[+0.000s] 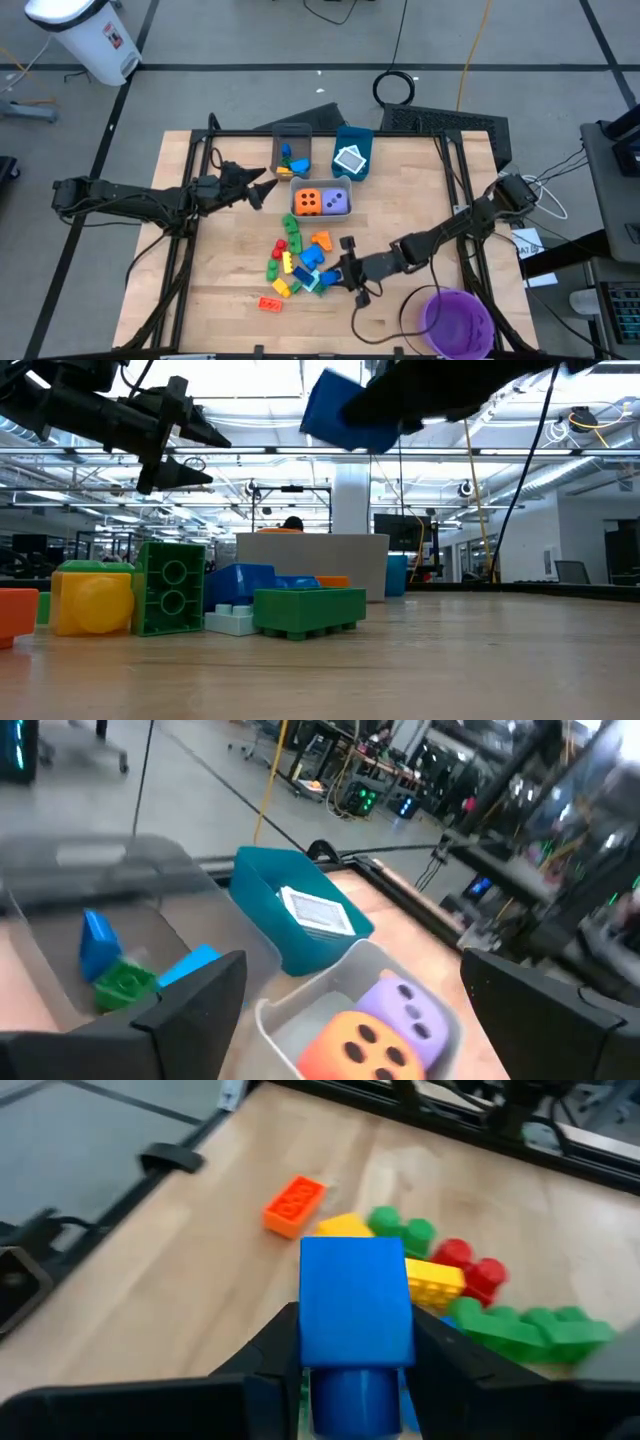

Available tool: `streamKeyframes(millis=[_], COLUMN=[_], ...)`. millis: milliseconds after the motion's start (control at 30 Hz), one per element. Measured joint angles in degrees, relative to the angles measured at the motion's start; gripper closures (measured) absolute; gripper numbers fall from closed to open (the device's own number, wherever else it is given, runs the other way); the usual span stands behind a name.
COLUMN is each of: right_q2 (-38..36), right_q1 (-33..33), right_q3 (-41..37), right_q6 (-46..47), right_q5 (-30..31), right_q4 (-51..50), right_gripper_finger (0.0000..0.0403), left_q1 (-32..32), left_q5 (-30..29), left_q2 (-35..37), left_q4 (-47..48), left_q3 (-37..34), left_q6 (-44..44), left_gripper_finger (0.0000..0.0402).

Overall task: Pick & Place Toys
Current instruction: Put the bottom blue game piece into the black bin

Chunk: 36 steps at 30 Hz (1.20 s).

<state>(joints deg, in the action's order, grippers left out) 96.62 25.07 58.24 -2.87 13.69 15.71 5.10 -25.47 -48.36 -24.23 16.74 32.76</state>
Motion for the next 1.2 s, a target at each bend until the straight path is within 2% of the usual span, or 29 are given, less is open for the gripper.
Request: streamKeyframes(millis=[167,367,633,800,867,1067,1200], right_q2=[0.01,0.00,0.02,0.02,0.04,0.07,0.07], right_q1=[-2.95,-4.48,-5.99,-7.92,-9.09,-12.58,-13.87], right_q3=[0.00,0.00,0.00,0.00,0.00,0.00,0.00], right_q6=[-1.49,-7.81,-20.55,-27.35,-29.84,-35.19,-37.26], right_q5=[0.06,0.33,16.75,22.56,23.29,23.99,23.88], right_q4=[-0.11,-0.15,-0.08,1.48,2.62,6.40,8.22], right_gripper_finger=[0.0300,0.0300,0.0301,0.0299,0.0300,0.0299,0.0300], left_q1=[0.00,0.00,1.30,3.75,4.48,5.15,4.01], left_q5=[-0.04,-0.07,-0.57,-0.61,1.53,16.15,18.46], left_q2=[0.00,0.00,0.00,-2.47,-4.75,-15.49,-22.89], left_q4=[-0.04,-0.09,-3.01,-6.33,-7.97,-13.87,-13.70], left_q3=[-0.01,0.00,-0.01,0.06,0.04,5.23,10.27], left_q6=[6.78,6.75,6.29,6.57,6.90,1.16,-1.19], left_gripper_finger=[0.0025,0.0016,0.0025,0.0018,0.0016,0.0026,0.0031])
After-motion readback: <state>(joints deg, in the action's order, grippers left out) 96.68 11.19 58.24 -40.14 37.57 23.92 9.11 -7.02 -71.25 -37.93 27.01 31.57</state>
